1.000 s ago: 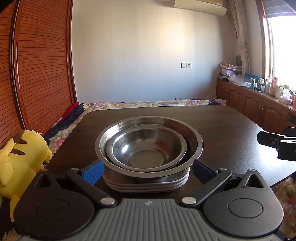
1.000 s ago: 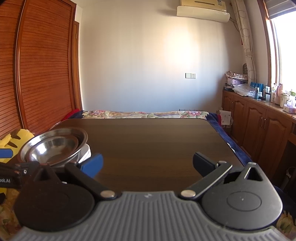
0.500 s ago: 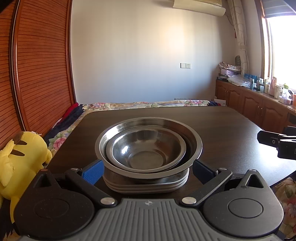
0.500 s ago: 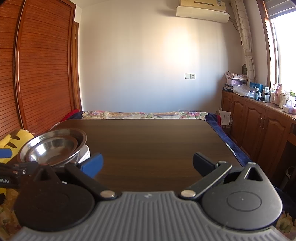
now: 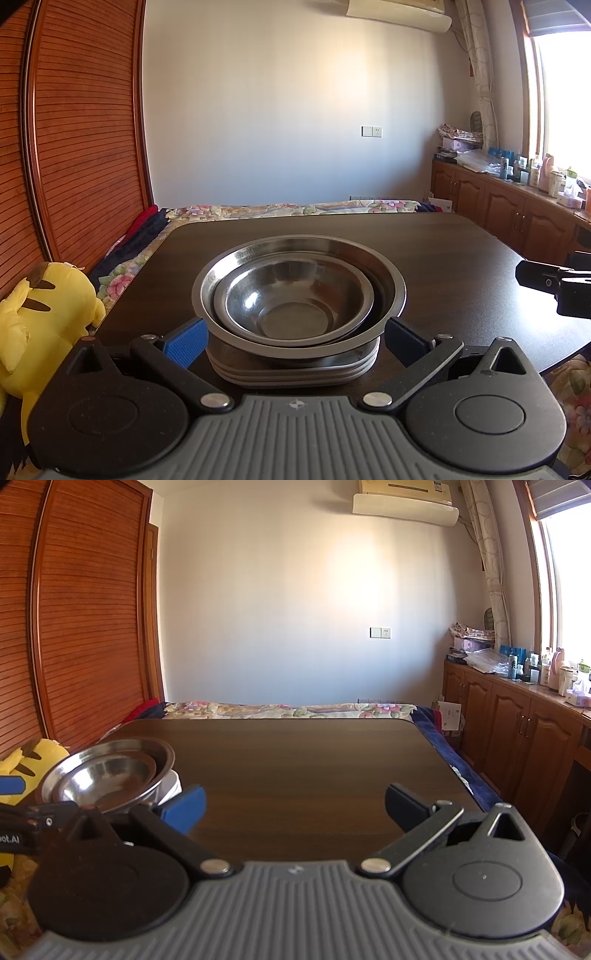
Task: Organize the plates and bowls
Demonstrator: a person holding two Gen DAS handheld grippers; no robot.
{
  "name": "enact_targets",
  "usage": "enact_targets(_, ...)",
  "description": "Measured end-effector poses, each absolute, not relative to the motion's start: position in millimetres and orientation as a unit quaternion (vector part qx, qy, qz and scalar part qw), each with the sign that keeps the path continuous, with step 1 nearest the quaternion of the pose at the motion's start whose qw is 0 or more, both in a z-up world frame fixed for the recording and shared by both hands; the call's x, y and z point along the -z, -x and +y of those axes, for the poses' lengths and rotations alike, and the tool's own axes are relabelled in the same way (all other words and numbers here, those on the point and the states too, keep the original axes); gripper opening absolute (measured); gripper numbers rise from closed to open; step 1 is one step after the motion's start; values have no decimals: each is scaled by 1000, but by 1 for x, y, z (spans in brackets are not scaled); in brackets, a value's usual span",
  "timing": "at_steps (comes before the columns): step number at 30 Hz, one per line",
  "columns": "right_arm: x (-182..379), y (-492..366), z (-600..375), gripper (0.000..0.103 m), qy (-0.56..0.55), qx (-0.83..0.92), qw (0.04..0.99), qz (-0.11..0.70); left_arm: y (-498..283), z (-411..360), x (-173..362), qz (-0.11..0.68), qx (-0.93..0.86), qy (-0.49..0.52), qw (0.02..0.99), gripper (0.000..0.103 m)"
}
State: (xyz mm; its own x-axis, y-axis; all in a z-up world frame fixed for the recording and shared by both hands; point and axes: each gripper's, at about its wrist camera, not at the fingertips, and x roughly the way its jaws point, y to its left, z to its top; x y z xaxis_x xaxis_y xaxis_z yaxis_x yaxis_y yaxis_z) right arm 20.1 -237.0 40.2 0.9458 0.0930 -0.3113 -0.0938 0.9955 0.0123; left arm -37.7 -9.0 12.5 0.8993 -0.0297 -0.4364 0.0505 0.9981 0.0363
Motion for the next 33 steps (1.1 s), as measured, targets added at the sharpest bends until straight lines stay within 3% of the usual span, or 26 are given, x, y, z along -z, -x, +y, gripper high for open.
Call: enact_targets(33,-39,-20,-235,103,2,-49,986,161,37,-10,-12,225,23,-23,974,103)
